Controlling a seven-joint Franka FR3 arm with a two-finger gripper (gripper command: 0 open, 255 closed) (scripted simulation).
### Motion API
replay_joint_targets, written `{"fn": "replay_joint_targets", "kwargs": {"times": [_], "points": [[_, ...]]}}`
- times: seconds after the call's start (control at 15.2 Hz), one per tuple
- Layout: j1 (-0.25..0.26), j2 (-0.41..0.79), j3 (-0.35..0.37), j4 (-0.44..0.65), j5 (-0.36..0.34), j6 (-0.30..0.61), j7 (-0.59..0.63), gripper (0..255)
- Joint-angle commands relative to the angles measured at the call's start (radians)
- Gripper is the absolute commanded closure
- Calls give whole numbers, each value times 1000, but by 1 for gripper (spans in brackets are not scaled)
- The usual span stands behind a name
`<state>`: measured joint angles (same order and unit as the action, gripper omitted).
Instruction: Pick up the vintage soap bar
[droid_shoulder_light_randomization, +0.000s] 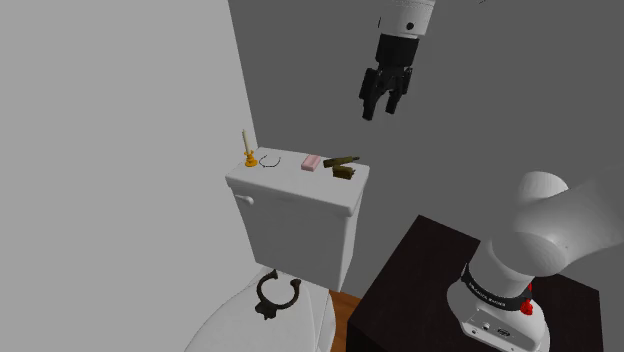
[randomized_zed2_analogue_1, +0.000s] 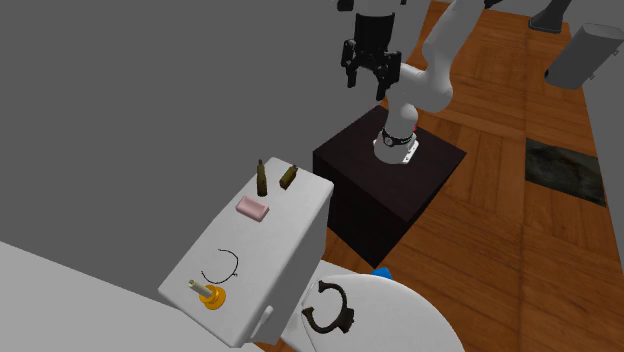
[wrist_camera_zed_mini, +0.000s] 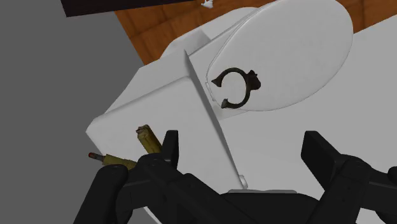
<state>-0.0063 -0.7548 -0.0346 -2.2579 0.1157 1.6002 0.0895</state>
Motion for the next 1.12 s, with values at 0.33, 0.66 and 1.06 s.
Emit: {"fn": "replay_joint_targets", "kwargs": {"times": [0.33, 0.66, 1.06], "points": [[6, 92, -33, -66, -54, 127, -116, 0], [9, 214, -66, -102, -105, 260, -223, 0], [10, 395, -100, -103, -159, 418, -340, 0]]}}
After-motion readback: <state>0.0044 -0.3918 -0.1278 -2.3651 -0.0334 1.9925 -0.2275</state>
